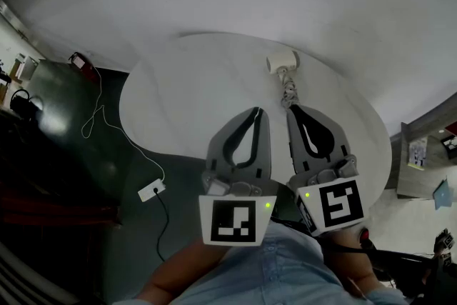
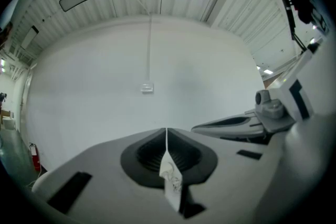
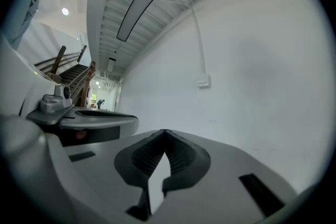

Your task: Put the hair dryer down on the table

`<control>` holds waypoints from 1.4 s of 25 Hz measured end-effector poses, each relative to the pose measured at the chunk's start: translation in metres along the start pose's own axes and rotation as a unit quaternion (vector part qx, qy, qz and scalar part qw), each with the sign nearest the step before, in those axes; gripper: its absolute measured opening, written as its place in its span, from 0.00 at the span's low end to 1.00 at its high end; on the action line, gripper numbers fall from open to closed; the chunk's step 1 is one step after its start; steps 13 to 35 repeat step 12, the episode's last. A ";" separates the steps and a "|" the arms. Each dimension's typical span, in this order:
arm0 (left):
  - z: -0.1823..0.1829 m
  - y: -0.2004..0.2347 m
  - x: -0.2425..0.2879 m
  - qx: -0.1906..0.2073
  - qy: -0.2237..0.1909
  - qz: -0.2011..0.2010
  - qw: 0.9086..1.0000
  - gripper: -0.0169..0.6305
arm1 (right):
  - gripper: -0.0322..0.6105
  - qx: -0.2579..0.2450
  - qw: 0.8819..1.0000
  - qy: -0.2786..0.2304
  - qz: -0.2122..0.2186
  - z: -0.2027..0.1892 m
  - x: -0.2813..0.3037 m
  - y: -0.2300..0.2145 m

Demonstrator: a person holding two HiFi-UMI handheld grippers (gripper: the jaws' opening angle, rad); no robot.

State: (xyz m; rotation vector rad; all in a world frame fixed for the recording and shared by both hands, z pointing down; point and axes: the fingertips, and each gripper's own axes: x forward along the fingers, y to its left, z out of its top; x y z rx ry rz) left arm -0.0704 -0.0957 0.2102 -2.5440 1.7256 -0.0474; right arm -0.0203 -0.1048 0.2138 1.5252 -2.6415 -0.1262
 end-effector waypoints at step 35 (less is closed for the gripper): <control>0.001 0.007 -0.008 -0.001 -0.006 -0.012 1.000 0.05 | 0.07 -0.005 1.000 0.003 -0.008 0.003 -0.001 0.013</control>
